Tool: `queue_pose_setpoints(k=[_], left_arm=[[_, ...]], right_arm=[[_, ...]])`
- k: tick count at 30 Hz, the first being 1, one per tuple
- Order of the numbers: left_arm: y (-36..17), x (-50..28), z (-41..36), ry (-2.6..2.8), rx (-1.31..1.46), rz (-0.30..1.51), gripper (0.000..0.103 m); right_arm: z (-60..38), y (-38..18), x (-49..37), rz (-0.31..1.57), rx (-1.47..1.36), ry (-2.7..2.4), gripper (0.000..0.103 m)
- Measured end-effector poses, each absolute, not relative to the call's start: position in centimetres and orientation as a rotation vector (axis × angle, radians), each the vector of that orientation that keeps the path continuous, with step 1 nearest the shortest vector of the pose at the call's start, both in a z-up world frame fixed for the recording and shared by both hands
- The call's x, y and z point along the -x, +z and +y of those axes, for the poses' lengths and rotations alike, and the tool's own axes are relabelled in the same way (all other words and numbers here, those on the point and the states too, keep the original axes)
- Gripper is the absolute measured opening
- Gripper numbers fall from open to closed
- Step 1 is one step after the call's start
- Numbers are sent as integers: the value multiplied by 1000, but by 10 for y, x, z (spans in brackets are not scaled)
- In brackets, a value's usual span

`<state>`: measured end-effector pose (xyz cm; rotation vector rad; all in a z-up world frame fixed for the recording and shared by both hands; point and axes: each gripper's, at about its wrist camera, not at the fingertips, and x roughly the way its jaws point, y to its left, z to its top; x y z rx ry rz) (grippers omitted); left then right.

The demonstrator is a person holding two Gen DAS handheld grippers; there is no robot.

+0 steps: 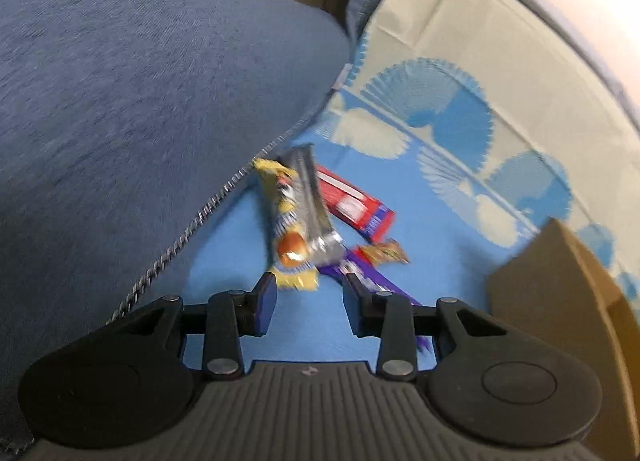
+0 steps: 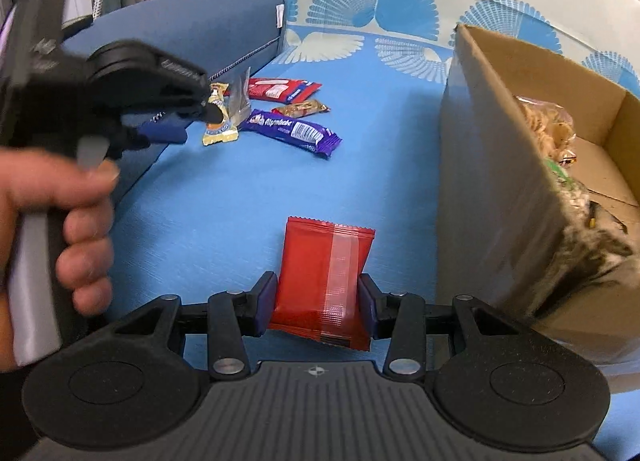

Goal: Organize snacks
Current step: 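Grasp the yellow wafer stick with the left gripper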

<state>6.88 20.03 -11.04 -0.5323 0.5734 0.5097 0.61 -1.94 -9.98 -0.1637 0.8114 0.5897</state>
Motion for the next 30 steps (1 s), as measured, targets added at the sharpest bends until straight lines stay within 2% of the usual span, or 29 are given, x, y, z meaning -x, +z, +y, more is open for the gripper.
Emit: queue_pose_setpoints(k=[7,9,10,17,22,30], left_arm=[[-126,-110,216,655,527,620,42],[-129,-116,219,636,507,634,34],[-129,-116,219,621,493,642,25],[-104,-85,216,469,518,645,24],[-89,-58,200,220,533,746,24],[-92,-11,173,175,537,792,24]], right_arm=[[-13,-110,-10,845,160,618,46],[-13,-111,-9,844,167,636,46],[-13,-111,-9,843,168,643,46],[-18,-110,-12,859,141,643,46],[-18,-110,-10,850,143,632,46],[-27,-106,-8,862,69,603,46]])
